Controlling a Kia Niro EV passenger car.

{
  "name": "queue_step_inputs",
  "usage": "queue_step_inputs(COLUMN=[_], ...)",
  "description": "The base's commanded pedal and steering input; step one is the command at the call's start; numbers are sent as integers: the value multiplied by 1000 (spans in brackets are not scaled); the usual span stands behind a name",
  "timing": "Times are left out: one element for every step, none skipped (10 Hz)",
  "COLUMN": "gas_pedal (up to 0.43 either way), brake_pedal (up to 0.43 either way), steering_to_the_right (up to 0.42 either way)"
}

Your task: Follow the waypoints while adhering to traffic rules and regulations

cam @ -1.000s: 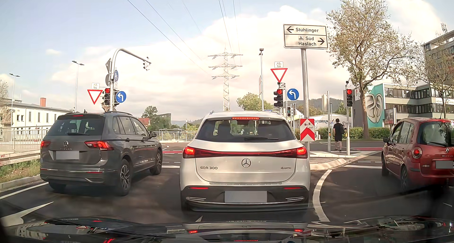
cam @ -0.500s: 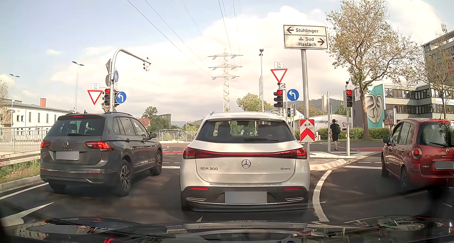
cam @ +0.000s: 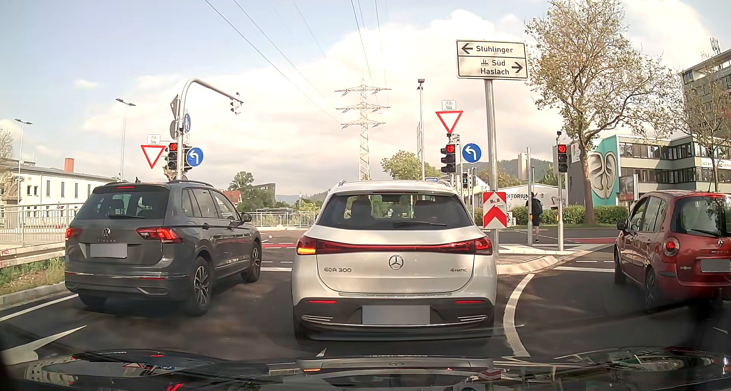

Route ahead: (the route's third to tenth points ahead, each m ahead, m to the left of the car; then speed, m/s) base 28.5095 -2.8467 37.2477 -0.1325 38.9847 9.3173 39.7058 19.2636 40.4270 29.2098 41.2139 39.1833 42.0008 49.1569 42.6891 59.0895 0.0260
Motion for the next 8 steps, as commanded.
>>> queue_step_inputs(gas_pedal=[0,0,0,0,0,0,0,0], brake_pedal=[213,220,220,220,220,220,220,220], steering_to_the_right=[-2,-2,-2,-2,-2,-2,-2,-2])
